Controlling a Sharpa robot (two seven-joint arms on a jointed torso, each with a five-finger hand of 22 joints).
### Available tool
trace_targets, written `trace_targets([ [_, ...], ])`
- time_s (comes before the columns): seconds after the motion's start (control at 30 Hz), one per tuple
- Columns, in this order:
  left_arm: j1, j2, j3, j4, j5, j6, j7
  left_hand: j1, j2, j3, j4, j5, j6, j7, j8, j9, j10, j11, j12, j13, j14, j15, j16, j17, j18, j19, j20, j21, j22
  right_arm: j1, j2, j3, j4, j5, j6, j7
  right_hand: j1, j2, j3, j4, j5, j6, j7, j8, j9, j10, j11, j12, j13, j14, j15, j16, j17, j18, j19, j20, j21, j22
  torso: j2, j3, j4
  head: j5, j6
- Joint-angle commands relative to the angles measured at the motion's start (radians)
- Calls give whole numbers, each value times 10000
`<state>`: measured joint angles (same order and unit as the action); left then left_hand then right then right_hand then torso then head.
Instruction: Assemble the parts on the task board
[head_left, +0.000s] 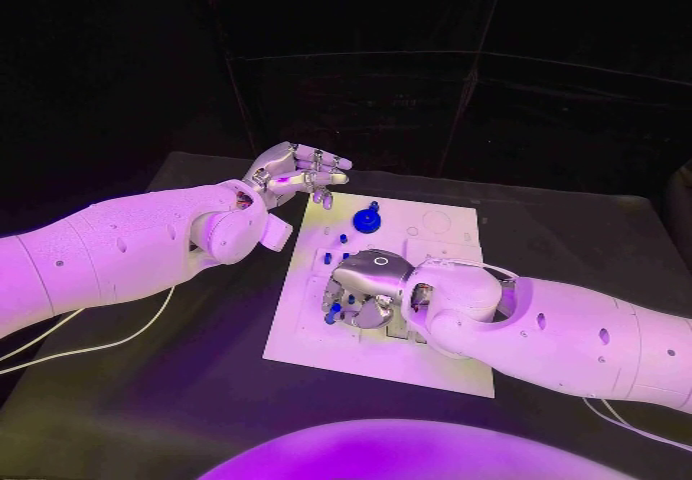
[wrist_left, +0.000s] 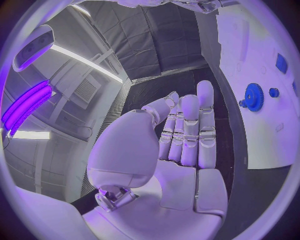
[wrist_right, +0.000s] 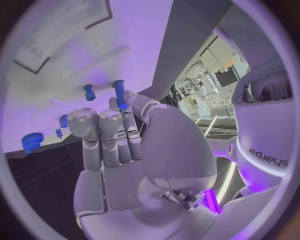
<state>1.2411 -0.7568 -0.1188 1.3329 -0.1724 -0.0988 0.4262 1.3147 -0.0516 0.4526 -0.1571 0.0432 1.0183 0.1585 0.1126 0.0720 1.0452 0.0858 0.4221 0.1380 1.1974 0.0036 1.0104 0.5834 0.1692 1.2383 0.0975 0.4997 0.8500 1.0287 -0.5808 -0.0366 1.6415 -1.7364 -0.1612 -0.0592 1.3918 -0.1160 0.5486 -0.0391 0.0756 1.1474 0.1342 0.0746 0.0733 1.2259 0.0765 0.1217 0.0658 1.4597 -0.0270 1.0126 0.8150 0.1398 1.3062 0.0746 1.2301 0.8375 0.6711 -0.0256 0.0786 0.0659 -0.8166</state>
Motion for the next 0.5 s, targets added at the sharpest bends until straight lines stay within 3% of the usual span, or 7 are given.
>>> trace_targets([
  [0.03,13,5,8,10,43,115,93,-110,15,-39,10,48,11,6,15,2,-61,-6,55,15,-73,-12,-59,-9,120,-66,19,-42,-12,-14,38,-10,-15,-338,48,-94,-15,96,72,1,37,8,40,-41,-12,201,-134,4,12,103,25,20,-14,-115,26,30,50,0,1,1,5,7,-3],
  [0.27,13,14,8,1,43,125,86,-110,15,-39,10,48,11,6,15,2,-61,-6,55,15,-73,-12,-59,-9,120,-66,19,-42,-12,-43,113,-11,-34,-480,90,-172,-24,79,75,-16,47,0,42,-47,-14,193,-130,-8,11,94,27,5,-38,-113,12,34,44,-17,-3,3,-5,22,-28],
  [0.5,13,35,8,-12,43,134,74,-110,15,-39,10,48,11,6,15,2,-61,-6,55,15,-73,-12,-59,-9,120,-66,19,-42,-12,-48,187,-11,-57,-542,253,-176,-305,-111,-25,-29,247,-179,97,-103,-45,35,-62,-167,-5,24,86,-73,-162,-94,-106,88,4,-123,-2,7,-19,-5,-30],
])
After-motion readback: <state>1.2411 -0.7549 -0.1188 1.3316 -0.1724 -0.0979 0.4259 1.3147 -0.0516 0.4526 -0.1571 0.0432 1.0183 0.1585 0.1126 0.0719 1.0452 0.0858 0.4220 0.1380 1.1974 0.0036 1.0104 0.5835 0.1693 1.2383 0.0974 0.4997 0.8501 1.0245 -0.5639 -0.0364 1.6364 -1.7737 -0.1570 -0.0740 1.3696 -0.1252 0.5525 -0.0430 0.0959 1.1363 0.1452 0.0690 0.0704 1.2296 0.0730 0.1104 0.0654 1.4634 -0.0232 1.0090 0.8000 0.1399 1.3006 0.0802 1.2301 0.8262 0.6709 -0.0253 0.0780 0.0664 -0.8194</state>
